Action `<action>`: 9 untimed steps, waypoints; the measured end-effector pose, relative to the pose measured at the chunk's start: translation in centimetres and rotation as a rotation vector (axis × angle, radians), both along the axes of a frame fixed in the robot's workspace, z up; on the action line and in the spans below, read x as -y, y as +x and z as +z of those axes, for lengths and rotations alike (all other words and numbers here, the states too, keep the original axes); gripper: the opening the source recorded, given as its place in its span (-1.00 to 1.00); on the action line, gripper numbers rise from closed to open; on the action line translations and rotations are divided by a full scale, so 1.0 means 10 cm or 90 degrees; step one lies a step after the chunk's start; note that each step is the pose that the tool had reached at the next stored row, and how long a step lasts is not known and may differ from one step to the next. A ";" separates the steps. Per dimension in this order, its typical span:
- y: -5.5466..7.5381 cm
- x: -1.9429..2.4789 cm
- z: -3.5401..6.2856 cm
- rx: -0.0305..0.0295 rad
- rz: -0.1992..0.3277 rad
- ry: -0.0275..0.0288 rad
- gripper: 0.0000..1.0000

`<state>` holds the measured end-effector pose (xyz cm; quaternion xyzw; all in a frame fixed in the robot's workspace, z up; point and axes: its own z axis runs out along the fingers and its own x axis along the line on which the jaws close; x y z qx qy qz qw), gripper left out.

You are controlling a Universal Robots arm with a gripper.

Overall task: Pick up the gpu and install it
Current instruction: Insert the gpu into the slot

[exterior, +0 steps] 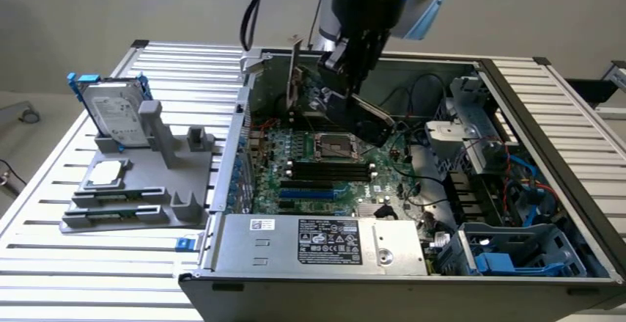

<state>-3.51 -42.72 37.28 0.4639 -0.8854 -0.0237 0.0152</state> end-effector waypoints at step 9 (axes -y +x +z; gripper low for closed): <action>0.00 0.000 -0.044 0.0050 0.104 -0.0001 -0.47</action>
